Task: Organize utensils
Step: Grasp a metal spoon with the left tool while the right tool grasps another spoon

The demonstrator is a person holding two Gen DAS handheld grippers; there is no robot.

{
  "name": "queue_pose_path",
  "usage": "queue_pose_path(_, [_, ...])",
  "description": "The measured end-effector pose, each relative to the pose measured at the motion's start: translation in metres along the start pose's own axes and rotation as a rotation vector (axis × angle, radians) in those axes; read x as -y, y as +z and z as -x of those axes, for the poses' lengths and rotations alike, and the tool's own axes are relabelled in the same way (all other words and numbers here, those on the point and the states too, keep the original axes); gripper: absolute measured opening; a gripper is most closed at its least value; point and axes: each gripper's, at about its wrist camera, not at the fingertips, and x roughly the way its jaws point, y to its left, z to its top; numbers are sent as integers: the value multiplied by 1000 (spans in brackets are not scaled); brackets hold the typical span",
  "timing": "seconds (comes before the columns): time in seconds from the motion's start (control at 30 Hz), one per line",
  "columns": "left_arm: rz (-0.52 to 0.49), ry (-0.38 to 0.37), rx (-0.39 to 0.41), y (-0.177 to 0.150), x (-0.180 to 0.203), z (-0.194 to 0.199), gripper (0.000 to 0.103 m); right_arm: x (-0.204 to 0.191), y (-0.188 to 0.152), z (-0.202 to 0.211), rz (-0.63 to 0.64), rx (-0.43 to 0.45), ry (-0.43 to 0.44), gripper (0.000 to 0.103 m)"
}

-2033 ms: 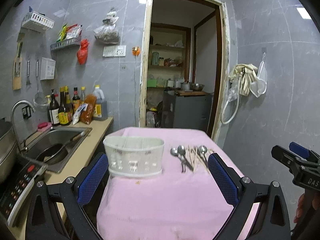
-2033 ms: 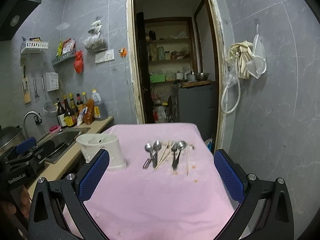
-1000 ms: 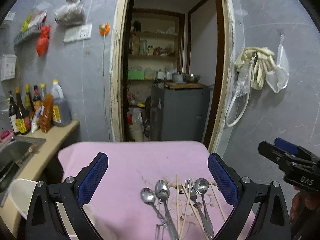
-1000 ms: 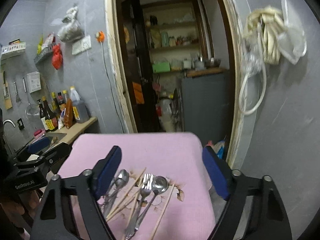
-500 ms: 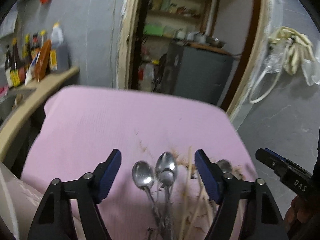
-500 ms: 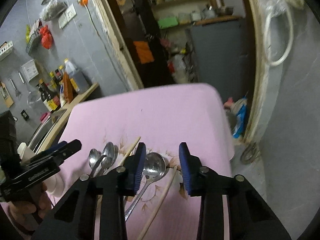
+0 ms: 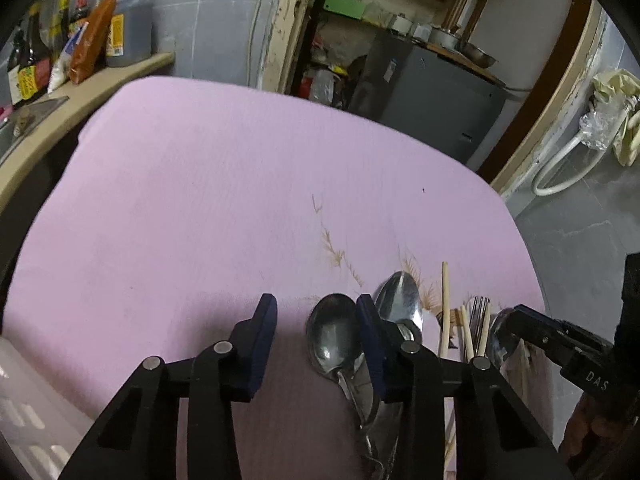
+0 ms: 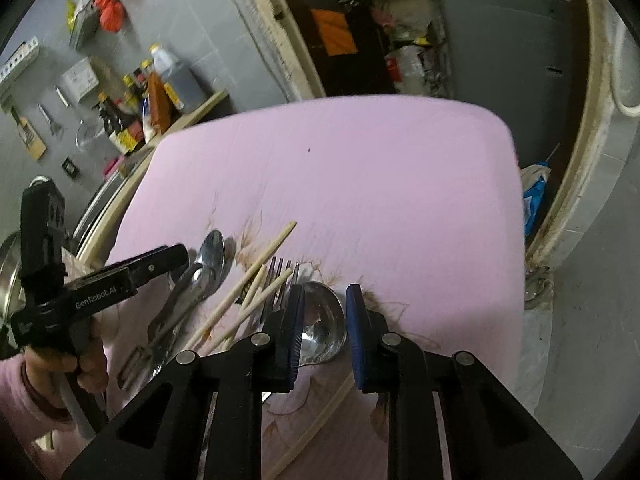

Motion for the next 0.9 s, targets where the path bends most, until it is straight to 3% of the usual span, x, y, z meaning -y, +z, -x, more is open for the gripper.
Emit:
queue_pose_path(0.13, [-12, -26, -5, 2, 0, 0, 37, 0, 1, -3, 8, -26, 14, 17])
queue_pose_path(0.17, [-14, -31, -6, 3, 0, -1, 36, 1, 2, -3, 10, -28, 9, 12])
queue_pose_path(0.33, [-34, -69, -43, 5, 2, -4, 19, 0, 2, 0, 22, -33, 4, 7])
queue_pose_path(0.57, [-69, -63, -75, 12, 11, 2, 5, -7, 0, 15, 3, -16, -40, 4])
queue_pose_path(0.73, [-117, -6, -15, 13, 22, 28, 4, -28, -5, 53, -4, 90, -160, 4])
queue_pose_path(0.9, [-164, 43, 140, 6, 40, 75, 3, -62, -12, 95, 1, 245, -312, 4])
